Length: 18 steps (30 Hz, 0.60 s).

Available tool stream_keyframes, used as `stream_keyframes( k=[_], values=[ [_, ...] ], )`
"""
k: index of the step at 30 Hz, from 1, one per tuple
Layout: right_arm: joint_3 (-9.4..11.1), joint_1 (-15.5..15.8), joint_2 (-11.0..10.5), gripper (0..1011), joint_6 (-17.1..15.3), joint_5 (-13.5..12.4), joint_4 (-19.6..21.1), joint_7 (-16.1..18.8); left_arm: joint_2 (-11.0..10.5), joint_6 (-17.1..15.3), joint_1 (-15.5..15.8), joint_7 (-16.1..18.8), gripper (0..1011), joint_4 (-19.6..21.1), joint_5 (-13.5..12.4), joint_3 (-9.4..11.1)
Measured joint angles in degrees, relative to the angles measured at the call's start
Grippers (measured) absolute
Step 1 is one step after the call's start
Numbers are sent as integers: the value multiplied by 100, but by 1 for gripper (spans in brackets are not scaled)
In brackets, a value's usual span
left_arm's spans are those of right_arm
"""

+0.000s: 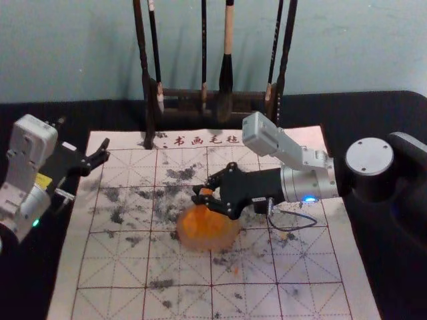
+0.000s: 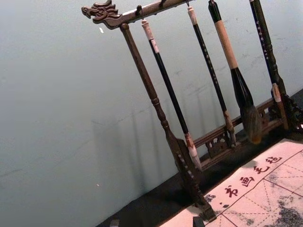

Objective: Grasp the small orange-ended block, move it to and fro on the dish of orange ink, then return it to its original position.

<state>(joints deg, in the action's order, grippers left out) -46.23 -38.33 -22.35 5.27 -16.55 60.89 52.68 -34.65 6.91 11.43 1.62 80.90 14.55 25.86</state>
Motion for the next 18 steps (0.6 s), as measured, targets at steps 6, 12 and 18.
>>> stream_keyframes(
  k=[6,12,18],
  values=[
    [58,51,-81,133,-28,1,79,-46,0,0,0,0,1001,0,0,0],
    [114,114,-169,133,-56,-10,168,-79,0,0,0,0,1001,0,0,0],
    [161,185,-272,133,-81,-30,292,-95,0,0,0,0,1001,0,0,0]
  ],
)
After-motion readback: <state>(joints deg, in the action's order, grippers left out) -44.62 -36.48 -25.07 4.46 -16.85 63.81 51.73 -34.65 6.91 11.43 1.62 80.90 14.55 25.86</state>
